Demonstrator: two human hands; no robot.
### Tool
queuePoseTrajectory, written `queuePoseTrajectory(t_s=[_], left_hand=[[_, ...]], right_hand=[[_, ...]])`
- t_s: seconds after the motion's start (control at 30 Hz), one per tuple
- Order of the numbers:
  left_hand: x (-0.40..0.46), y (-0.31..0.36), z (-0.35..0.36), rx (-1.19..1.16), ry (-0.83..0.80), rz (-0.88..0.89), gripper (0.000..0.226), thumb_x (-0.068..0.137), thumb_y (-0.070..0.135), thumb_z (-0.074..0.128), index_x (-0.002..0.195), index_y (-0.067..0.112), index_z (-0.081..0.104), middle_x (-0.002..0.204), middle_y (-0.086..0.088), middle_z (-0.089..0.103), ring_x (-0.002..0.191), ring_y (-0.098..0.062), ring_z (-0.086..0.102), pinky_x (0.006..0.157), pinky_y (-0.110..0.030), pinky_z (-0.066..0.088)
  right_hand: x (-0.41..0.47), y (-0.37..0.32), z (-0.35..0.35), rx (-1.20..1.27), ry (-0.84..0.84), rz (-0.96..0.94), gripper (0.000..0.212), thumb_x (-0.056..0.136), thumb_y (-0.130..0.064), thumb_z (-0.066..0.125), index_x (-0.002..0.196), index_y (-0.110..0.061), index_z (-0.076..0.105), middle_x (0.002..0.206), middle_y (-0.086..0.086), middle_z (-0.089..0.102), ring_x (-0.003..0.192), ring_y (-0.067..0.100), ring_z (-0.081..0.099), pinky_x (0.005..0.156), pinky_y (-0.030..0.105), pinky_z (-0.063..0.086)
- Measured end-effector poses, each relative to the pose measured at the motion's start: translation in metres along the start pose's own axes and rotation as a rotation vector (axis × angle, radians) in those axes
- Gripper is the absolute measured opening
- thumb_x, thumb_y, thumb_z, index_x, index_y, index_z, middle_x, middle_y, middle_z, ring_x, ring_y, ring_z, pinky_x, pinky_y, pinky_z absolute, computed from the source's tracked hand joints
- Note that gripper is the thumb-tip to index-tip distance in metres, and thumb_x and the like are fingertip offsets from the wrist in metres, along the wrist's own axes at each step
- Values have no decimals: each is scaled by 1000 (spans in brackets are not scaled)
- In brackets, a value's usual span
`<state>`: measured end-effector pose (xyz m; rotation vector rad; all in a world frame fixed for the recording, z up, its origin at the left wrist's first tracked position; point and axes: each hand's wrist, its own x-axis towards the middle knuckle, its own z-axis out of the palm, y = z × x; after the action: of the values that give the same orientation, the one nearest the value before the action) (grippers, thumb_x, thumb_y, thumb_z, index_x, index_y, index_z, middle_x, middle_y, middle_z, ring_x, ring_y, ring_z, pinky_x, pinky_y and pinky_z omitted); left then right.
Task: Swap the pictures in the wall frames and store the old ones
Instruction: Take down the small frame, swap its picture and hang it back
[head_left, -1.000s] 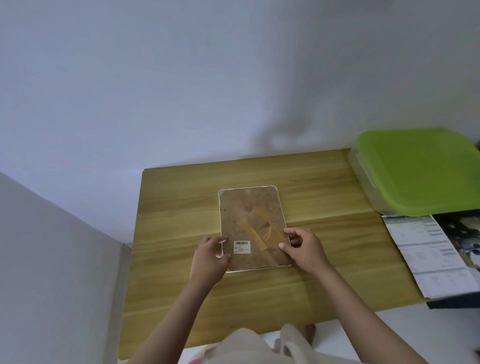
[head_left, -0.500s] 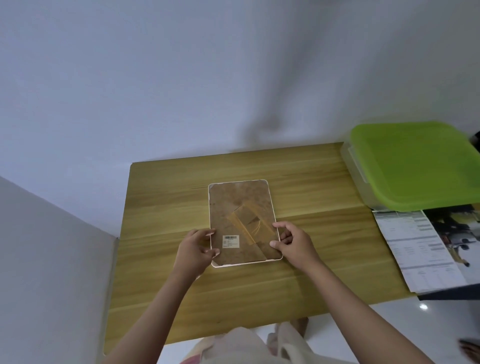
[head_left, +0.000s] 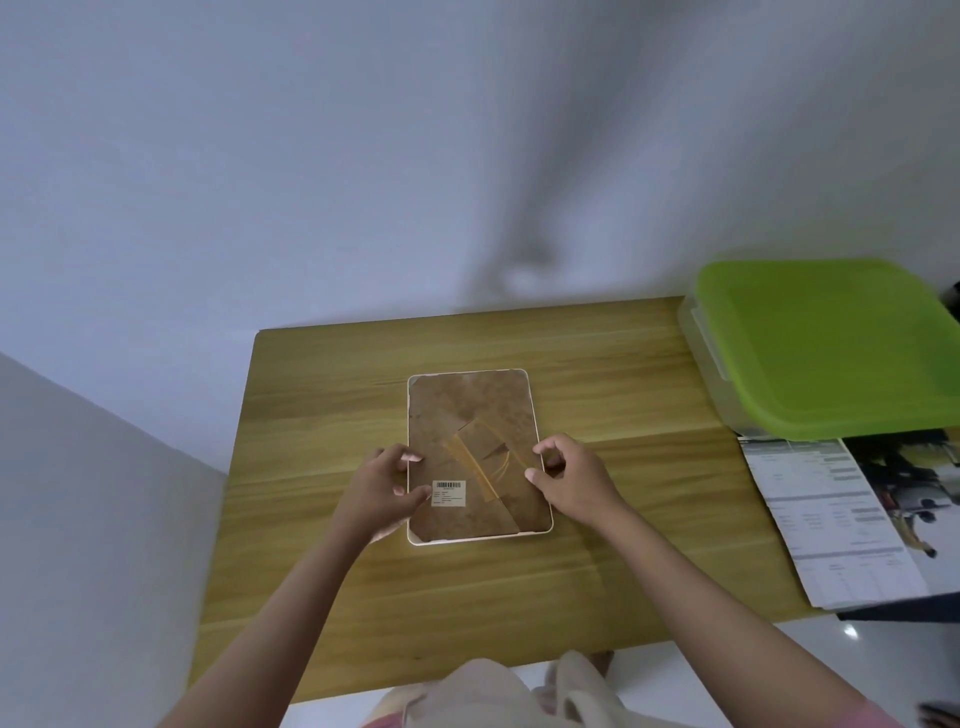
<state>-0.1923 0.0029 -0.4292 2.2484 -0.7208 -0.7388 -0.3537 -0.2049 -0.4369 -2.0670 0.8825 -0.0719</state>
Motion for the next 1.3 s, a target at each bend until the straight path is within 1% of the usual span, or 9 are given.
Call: queuePoseTrajectory(t_s=[0.2,0.27,0.33,0.63,0.8,0.93,1.07,1.23,1.3], left_hand=[[38,15,-6,86,40,-37,51,81,25,69,128,21,51,116,-8,51,89,-23,61,83,-32,48],[49,19,-8,109,38,-57,56,83,26,67,134,22,46,118,-10,49,94,-24,59,88,-34,48],[55,19,-8,125,38,-68,61,84,27,66,139,23,41,119,-10,46,98,-23,57,91,-34,45],[64,13,-1,83,25,-100,66,84,26,66,142,26,36,115,-9,44,93,-20,56,91,-30,43],[65,16,-1,28,1,-158,68,81,17,68,141,28,36,116,-12,54,92,-17,53,91,-31,46],[57,18,-8,-405,29,-219,57,78,-4,68,131,14,53,93,-5,62,80,-20,61,75,-34,55],[41,32,-23,-659,108,-76,50,78,-5,68,114,29,62,111,-6,61,79,-21,56,72,-27,57],[16,64,-38,-680,80,163,64,71,4,73,120,43,58,124,11,61,77,-9,59,78,-25,54],[7,76,-42,-634,98,216,64,67,16,75,122,44,57,124,14,62,93,-8,60,82,-23,51]], right_hand=[[41,-20,-9,-83,-48,-21,53,87,-27,61,137,-26,45,117,9,56,110,19,50,93,27,38],[52,-26,-11,-115,-62,-4,57,90,-30,56,143,-33,35,109,6,52,105,17,49,93,30,40],[58,-29,-10,-154,-77,13,58,92,-32,53,145,-38,28,101,2,46,95,15,49,87,30,42],[69,-32,-6,-233,-142,36,57,93,-26,51,146,-31,29,136,13,43,121,28,49,100,35,39],[66,-36,3,-234,-95,85,57,94,-24,49,146,-31,27,135,14,34,104,28,58,91,32,43],[60,-35,6,54,-13,155,53,93,-22,53,143,-30,36,140,7,42,110,18,54,96,22,35],[56,-44,-6,287,150,95,47,91,-15,57,134,-31,47,139,-6,50,123,12,48,98,24,40],[52,-68,-38,454,349,-141,48,92,-12,55,131,-37,49,133,-7,55,120,15,53,101,33,44],[50,-78,-52,500,395,-197,49,91,-13,56,128,-44,50,119,-8,60,99,11,59,89,32,47]])
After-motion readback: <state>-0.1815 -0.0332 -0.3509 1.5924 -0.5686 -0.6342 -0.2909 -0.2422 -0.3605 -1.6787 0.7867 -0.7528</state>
